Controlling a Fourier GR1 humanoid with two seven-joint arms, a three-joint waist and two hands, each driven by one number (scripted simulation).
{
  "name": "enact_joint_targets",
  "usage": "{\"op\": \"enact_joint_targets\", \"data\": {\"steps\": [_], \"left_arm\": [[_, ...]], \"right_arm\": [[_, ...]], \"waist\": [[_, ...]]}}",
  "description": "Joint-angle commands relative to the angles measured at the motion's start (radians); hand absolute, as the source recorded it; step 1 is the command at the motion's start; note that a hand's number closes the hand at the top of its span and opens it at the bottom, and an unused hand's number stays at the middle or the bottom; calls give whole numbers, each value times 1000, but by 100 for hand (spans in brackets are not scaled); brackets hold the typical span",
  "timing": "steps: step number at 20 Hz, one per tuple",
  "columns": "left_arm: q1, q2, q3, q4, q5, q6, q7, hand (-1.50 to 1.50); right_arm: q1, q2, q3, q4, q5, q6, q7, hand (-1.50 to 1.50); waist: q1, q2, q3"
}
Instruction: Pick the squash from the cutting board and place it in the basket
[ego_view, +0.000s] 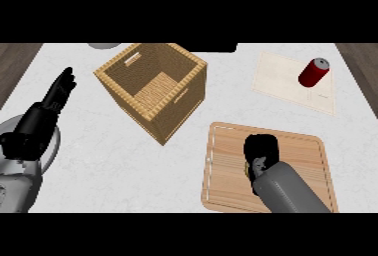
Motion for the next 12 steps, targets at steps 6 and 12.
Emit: {"op": "enact_joint_targets", "data": {"steps": [6,12], "left_arm": [[70,4,20,-10,-6,3,-31,0],[7,8,33,31,-5,-10,-25,0]], "right_arm": [[204,32,-152,-209,101,-501,109,150],[259,48,-104,-390,289,-670,182,150]], "waist": [[-35,-2,7],[-33,5,5]]}}
